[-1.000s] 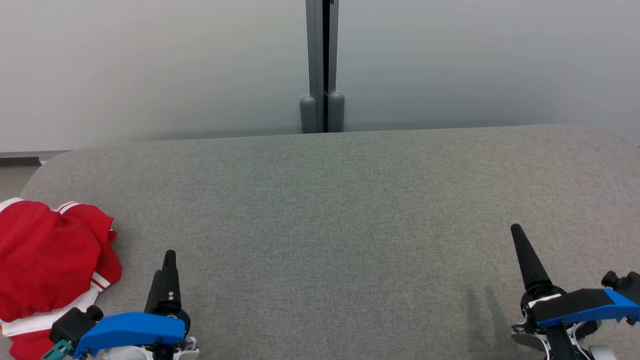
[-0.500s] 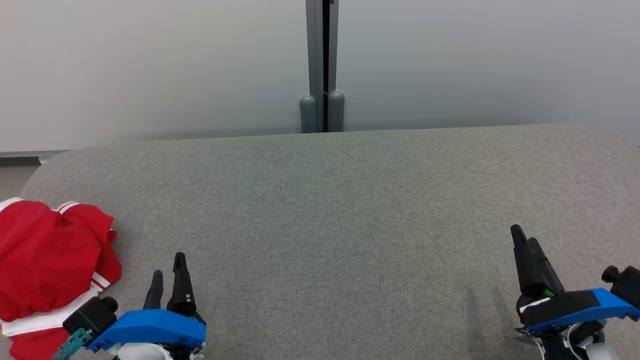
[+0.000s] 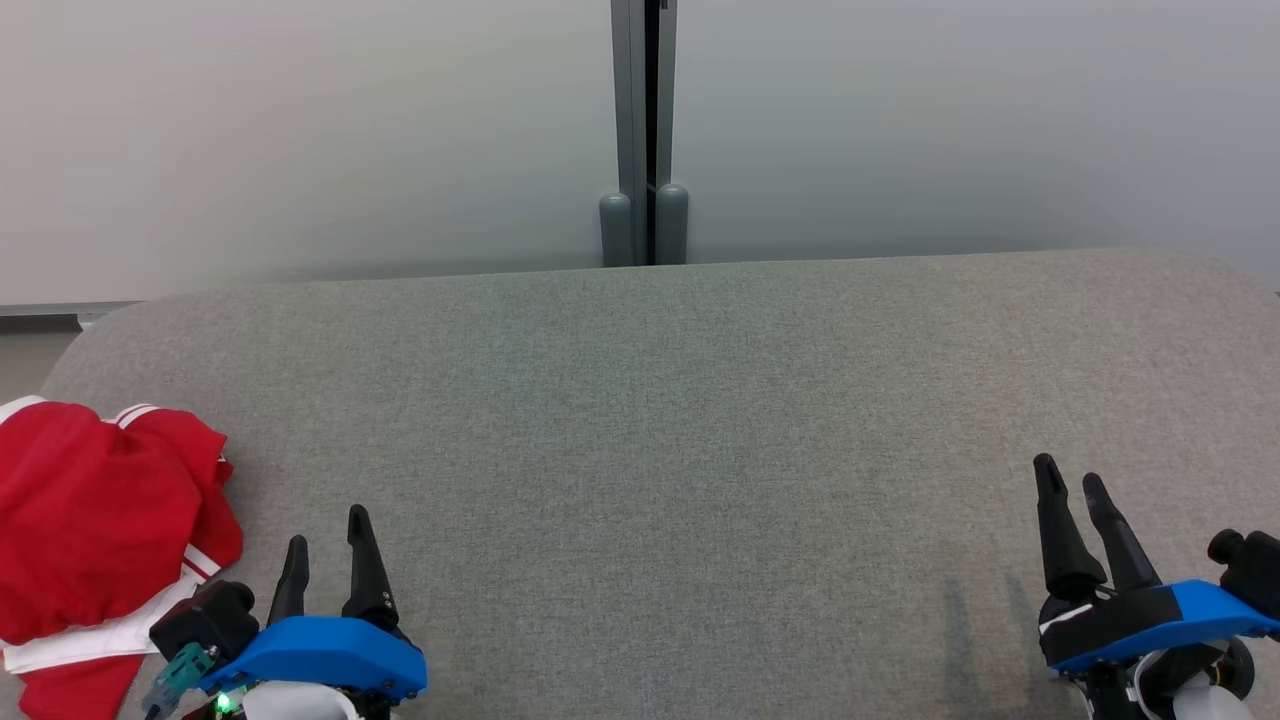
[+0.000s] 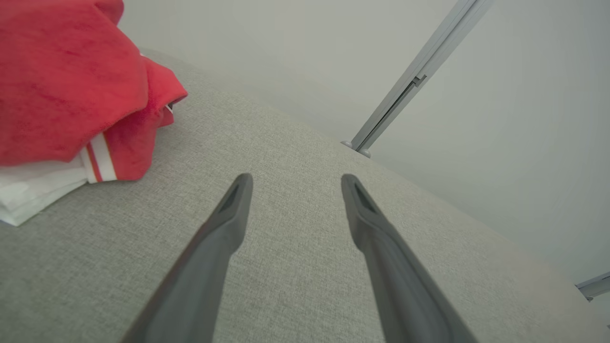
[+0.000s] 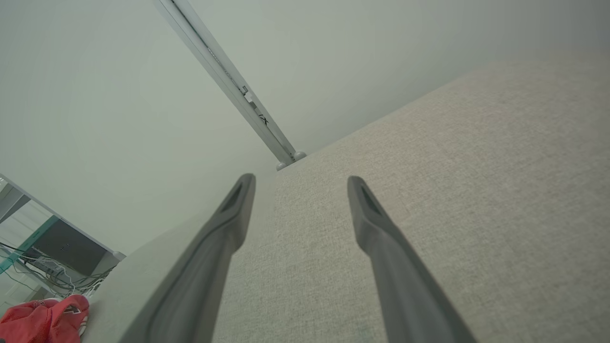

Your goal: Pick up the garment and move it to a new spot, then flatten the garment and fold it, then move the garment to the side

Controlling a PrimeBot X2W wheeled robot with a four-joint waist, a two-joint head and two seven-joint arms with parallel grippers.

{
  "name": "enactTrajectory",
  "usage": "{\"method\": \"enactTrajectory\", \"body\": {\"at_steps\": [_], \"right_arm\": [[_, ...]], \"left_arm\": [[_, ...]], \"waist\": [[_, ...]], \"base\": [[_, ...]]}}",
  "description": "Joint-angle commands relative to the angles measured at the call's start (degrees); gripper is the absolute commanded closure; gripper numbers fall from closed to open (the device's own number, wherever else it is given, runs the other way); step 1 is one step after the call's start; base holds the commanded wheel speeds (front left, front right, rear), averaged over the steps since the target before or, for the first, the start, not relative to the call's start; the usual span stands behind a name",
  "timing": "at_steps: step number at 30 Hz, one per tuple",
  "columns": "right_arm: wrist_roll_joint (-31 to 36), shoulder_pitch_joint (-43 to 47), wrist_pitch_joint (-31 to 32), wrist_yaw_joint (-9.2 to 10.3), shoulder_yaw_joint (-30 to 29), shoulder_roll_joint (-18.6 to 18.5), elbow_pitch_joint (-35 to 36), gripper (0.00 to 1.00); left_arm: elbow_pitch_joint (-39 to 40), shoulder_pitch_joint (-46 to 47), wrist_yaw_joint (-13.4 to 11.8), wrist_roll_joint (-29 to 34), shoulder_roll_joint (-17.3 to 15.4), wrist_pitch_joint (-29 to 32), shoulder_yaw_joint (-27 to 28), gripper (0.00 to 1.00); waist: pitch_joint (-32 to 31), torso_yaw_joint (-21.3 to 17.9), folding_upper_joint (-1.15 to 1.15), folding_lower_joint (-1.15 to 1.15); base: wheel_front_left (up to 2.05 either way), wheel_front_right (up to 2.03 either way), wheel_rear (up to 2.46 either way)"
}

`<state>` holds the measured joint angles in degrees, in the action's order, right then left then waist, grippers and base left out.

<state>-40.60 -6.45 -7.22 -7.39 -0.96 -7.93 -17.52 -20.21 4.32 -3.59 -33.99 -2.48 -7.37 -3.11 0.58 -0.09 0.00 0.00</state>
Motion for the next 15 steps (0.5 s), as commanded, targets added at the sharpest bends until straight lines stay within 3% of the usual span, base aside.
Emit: {"method": "enactTrajectory", "body": {"at_steps": [1,15], "right_arm": [[1.83,-0.73,-0.75,-0.09,-0.17,-0.34,0.29,0.00],[11.43,-0.58,-2.73,-0.11,0.64,-0.88,-0.31,0.00]], "left_arm": [[0.30,1.29,-0.41,1.85,-0.42,-0.60,-0.43,0.00],[-0.96,1.10,-3.82,12.18,-1.09,-2.63,-2.46,0.00]], "waist": [[-0.03,-0.02,0.00,0.00],[-0.23,-0.12,0.00,0.00]], "base": [[0.00,0.00,0.00],[0.00,0.00,0.00]]}}
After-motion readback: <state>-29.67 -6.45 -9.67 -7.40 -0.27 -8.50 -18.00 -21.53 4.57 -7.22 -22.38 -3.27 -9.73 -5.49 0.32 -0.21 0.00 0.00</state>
